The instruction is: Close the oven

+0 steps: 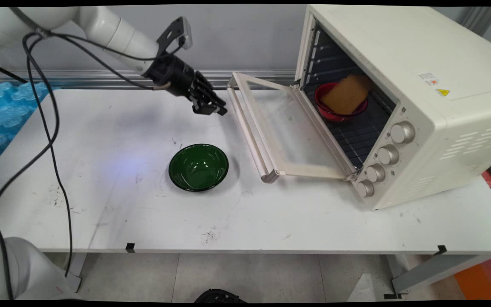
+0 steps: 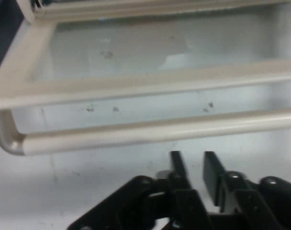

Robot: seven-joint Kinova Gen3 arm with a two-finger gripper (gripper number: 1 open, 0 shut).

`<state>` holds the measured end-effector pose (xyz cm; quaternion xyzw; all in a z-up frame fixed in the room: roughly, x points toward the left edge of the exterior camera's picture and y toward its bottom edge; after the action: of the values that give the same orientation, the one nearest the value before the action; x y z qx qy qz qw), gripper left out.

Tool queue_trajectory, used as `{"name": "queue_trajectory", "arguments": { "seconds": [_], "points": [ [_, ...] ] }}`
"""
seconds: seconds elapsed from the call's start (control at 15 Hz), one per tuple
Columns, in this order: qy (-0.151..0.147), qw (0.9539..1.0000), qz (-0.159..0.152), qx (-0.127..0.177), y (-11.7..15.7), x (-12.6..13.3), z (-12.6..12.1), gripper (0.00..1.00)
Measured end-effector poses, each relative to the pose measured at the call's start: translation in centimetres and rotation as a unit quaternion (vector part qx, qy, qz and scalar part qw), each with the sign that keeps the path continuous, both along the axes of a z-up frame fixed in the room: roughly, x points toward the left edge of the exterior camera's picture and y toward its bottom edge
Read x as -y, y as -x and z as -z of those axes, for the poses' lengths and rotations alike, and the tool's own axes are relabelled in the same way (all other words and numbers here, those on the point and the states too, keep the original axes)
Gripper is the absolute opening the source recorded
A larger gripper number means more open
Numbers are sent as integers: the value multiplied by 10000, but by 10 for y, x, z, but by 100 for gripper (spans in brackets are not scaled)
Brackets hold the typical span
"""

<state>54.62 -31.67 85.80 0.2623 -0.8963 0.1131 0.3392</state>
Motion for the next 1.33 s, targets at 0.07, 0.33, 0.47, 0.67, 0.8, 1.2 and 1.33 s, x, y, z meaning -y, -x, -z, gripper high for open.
{"name": "queue_trajectory", "arguments": {
  "seconds": [0.07, 0.33, 0.47, 0.67, 0.8, 1.2, 1.33],
  "points": [
    [-17, 10000, -12, -9, 0, -1, 4, 0],
    [-84, 9999, -71, -69, 1, -4, 21, 0],
    [-126, 9998, -114, -122, 2, -4, 32, 0],
    [-176, 9996, -138, -183, 4, -3, 48, 0],
    [-194, 9995, -134, -222, 6, -2, 57, 0],
    [-169, 9992, -125, -346, 12, 5, 75, 0],
    [-148, 9991, -131, -376, 13, 6, 77, 0]
  ]
}}
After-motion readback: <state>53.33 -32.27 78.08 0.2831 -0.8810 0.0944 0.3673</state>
